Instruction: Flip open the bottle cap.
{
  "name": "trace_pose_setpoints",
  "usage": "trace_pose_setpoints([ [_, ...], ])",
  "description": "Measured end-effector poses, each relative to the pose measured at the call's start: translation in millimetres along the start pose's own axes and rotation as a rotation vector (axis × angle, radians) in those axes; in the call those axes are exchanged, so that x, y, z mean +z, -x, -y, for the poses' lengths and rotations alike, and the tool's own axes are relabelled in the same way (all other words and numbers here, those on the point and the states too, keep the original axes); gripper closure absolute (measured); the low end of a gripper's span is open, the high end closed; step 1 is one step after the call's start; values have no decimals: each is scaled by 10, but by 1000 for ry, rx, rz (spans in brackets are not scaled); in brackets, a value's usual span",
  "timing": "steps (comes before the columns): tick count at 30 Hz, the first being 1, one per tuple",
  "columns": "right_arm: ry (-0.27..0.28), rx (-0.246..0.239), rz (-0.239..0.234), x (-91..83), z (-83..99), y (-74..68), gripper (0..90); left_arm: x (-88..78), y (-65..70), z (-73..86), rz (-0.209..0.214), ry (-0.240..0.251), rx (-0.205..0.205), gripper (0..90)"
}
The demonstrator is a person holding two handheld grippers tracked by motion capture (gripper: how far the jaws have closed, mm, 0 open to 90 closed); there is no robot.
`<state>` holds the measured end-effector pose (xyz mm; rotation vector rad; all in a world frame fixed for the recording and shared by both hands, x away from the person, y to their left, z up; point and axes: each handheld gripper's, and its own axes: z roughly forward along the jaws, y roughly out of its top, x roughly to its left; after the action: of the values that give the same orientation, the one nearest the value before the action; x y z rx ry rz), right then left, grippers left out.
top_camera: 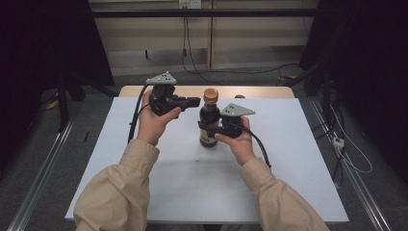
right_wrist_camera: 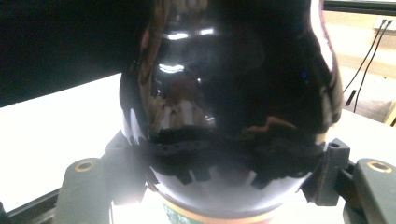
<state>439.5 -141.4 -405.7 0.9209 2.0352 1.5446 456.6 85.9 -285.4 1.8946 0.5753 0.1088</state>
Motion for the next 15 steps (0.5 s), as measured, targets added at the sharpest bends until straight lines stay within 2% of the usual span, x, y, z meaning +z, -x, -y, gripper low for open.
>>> trace_pose_setpoints([
  [15, -11, -3, 6, -3, -11, -17, 289, 71, -1, -45, -8, -24, 14, 900],
])
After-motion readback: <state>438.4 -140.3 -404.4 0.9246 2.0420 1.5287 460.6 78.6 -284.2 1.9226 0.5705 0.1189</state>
